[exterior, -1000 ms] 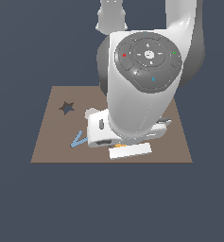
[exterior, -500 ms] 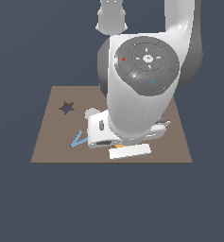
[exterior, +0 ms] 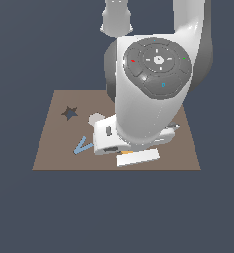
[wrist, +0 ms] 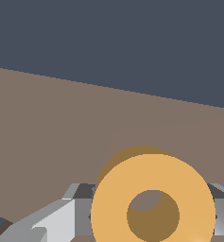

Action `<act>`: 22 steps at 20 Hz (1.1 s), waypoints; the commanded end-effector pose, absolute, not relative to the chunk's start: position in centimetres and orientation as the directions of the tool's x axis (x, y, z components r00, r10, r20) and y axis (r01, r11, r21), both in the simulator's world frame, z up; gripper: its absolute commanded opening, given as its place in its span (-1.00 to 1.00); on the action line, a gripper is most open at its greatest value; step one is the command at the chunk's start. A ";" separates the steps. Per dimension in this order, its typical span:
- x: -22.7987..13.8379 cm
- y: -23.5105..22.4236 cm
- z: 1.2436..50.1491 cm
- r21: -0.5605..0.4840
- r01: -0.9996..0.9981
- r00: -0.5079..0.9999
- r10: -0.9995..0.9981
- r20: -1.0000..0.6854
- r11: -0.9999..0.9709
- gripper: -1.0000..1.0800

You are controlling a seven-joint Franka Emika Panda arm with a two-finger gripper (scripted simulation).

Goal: Insert a designated object into the corresponding slot on a board.

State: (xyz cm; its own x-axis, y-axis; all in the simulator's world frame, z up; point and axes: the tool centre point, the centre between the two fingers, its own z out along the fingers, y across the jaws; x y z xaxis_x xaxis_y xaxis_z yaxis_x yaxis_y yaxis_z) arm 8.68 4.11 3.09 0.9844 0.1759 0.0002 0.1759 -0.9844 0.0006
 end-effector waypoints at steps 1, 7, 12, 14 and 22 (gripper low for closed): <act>8.5 4.7 3.2 0.000 0.206 0.979 0.206 0.001 -0.979 -1.00; 7.5 7.1 3.4 0.001 0.337 0.941 0.337 0.001 -0.941 -1.00; 5.9 9.9 3.7 0.001 0.490 0.872 0.490 0.000 -0.872 -1.00; 5.1 10.8 3.8 0.001 0.545 0.839 0.545 0.000 -0.839 -1.00; 2.8 12.9 4.0 0.000 0.672 0.740 0.672 -0.001 -0.740 -1.00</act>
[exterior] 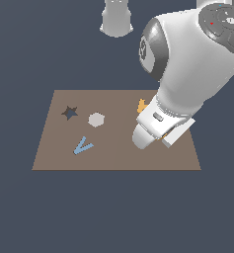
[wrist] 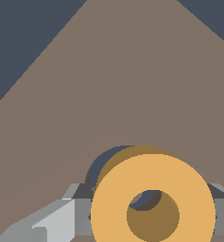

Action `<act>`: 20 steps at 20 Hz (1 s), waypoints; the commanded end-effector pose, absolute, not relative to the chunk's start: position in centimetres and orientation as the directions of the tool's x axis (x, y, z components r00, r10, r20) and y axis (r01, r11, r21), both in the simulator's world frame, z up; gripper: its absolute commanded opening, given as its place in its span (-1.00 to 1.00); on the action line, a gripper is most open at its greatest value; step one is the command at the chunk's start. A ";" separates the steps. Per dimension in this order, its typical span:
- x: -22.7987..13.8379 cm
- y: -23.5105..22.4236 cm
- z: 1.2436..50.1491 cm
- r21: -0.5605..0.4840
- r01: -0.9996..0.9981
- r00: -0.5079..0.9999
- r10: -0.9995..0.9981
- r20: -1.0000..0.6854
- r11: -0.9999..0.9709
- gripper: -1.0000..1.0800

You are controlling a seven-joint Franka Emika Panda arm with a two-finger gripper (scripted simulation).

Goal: Insert a designated object into the corresponding slot on a board.

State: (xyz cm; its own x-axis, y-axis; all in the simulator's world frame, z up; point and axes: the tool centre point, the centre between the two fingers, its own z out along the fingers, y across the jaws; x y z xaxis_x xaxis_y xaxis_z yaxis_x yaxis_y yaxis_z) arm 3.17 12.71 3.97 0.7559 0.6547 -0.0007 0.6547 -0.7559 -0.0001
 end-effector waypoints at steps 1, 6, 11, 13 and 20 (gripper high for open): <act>2.7 13.0 4.0 0.000 0.680 0.734 0.680 -0.001 -0.734 -1.00; 2.5 13.2 4.0 0.000 0.688 0.726 0.688 -0.001 -0.726 -1.00; 2.4 13.2 3.1 0.000 0.692 0.722 0.692 -0.002 -0.722 -1.00; 2.4 13.2 3.1 0.000 0.692 0.722 0.692 -0.002 -0.722 0.92; 2.4 13.2 3.1 0.000 0.692 0.722 0.692 -0.002 -0.722 0.92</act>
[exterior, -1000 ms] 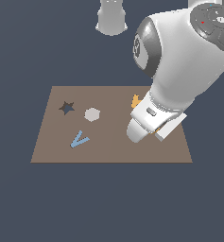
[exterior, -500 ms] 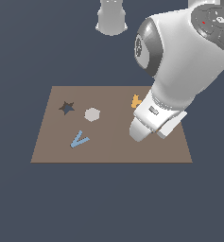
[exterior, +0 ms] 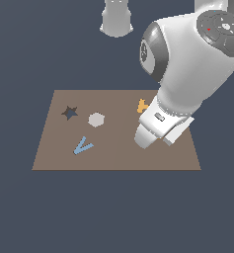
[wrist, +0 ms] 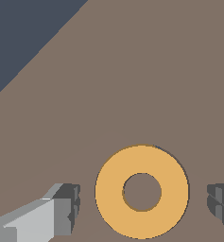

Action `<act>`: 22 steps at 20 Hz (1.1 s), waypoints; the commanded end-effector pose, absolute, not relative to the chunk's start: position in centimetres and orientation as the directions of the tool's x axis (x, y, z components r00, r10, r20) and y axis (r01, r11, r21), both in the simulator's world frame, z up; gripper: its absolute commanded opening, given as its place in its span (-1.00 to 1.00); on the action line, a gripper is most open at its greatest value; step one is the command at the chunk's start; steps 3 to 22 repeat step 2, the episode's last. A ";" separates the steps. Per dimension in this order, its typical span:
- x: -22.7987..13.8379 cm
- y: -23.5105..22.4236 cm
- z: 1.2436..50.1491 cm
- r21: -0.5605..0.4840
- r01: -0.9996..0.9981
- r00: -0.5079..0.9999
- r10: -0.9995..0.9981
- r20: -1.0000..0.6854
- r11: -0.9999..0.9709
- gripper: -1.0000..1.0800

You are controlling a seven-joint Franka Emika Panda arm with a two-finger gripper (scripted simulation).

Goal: Insert a designated object into the corresponding slot on a board.

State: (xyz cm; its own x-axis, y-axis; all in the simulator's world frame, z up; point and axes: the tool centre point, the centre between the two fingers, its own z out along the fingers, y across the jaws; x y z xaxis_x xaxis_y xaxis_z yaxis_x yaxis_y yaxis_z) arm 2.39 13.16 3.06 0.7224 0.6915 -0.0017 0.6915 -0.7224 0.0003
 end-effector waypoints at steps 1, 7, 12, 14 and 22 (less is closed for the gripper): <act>2.4 13.2 3.1 0.000 0.692 0.722 0.692 -0.002 -0.722 0.92; 2.4 13.2 3.1 0.000 0.692 0.722 0.692 -0.002 -0.722 0.92; 2.4 13.2 3.1 0.000 0.692 0.722 0.692 -0.002 -0.722 0.92; 2.4 13.2 3.1 0.000 0.692 0.722 0.692 -0.002 -0.722 0.92; 2.4 13.2 3.1 0.000 0.692 0.722 0.692 -0.002 -0.722 0.92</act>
